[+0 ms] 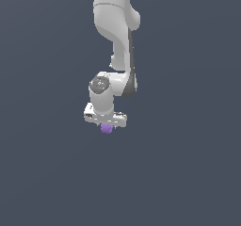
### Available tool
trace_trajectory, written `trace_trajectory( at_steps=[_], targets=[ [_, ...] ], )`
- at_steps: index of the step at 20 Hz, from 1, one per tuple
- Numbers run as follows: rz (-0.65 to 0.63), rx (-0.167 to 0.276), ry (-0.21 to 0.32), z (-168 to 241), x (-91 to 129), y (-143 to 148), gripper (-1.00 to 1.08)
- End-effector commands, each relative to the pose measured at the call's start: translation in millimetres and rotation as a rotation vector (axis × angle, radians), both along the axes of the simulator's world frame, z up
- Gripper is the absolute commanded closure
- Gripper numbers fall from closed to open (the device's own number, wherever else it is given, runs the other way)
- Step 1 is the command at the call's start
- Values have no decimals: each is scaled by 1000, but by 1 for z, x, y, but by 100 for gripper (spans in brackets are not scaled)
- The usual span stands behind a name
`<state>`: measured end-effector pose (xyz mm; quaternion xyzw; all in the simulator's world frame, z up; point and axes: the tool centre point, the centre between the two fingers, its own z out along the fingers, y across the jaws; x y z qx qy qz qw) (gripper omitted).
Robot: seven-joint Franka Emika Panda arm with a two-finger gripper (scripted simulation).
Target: Pick up the object and move it to a goal position.
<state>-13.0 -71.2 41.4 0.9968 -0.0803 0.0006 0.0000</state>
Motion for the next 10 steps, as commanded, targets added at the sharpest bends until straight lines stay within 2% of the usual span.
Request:
trace_trajectory(
  at_steps=[1, 10],
  targets=[
    [0, 0, 1, -1, 0, 0, 108],
    [0, 0, 0, 2, 3, -1, 108]
  ],
)
